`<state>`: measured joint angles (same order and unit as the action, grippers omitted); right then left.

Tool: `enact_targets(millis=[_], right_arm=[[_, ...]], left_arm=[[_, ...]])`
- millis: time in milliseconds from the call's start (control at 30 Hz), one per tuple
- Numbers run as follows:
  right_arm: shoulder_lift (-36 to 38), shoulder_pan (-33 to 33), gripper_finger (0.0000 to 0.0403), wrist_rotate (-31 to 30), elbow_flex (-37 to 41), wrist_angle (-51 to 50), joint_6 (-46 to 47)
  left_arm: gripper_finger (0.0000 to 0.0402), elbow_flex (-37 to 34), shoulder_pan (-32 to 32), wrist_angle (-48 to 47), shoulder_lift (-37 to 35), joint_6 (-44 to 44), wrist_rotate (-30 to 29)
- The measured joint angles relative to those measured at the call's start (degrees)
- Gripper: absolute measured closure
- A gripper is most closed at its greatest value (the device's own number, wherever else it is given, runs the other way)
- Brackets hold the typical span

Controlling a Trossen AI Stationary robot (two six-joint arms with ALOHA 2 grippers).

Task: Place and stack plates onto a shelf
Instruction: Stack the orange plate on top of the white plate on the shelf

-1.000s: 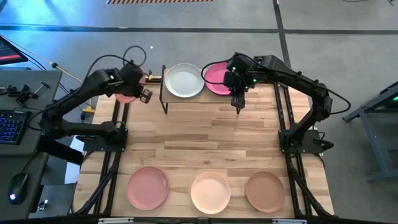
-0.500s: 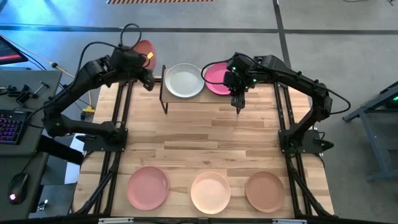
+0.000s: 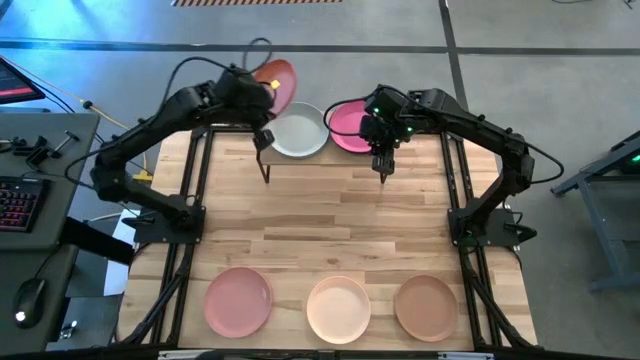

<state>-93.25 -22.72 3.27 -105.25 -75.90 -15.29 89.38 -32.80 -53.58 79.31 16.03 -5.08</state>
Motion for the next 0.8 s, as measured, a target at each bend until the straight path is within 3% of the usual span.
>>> enact_targets(millis=[533, 800], right_arm=[[0.0, 0.0, 0.0304, 0.0, 0.0, -4.4, 2.0], [0.0, 0.0, 0.0304, 0.0, 0.0, -4.5, 1.9]], left_arm=[[0.0401, 0.1, 5.7, 0.9, 7.0, 13.4, 1.7], [0.0401, 0.1, 7.5, -0.7, 7.4, 14.7, 1.7]])
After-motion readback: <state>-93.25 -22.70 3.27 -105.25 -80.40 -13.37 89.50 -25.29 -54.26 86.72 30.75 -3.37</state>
